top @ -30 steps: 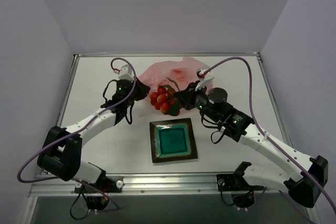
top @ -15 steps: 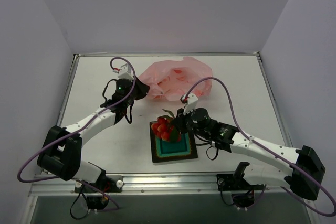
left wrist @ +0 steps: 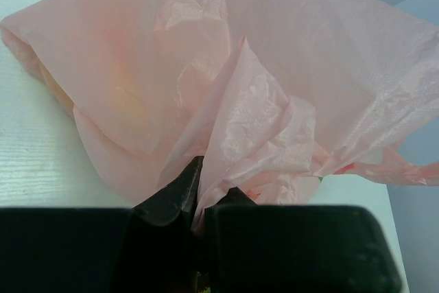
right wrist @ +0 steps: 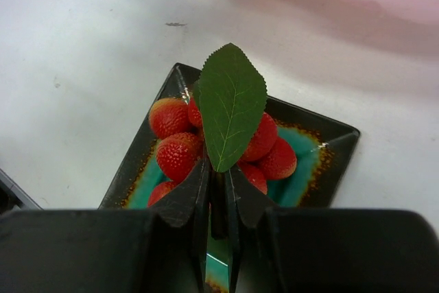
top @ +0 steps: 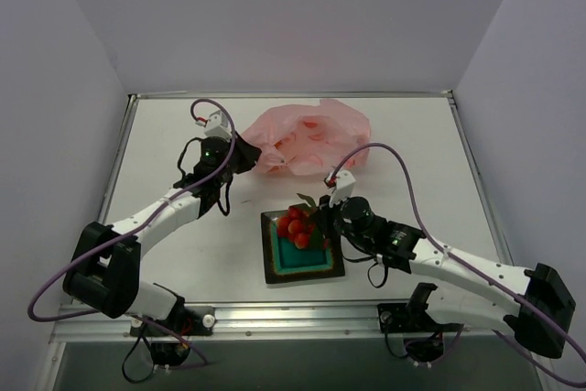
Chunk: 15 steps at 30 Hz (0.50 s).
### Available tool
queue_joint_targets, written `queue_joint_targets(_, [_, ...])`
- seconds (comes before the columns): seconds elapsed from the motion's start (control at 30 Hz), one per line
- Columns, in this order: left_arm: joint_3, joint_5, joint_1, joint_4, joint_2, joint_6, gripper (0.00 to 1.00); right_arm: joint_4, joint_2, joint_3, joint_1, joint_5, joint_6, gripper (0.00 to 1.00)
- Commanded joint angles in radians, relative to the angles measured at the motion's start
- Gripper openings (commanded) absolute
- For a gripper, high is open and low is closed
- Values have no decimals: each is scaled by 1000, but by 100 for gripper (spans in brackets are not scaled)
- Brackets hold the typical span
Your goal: Take the fake fruits out of the plastic bag
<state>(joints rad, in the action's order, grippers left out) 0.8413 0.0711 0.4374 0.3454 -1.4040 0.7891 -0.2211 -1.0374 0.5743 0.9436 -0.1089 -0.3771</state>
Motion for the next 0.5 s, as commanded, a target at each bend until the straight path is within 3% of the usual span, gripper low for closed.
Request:
queue_joint_targets(0.0, [13,6,-3,37,43,-5,2,107,83,13,4,-112,-34,0])
queue_joint_targets(0.23, [8,12,-3,37,45,-4,3,271,258,-8,6,-92,-117,0])
queue_joint_targets(0.37, [7,9,0,43,48,-1,2,263,231,-46,17,-31,-167,0])
queue_joint_targets(0.47, [1,12,3,43,48,-1,2,198,206,-91,79,-73,-212,0])
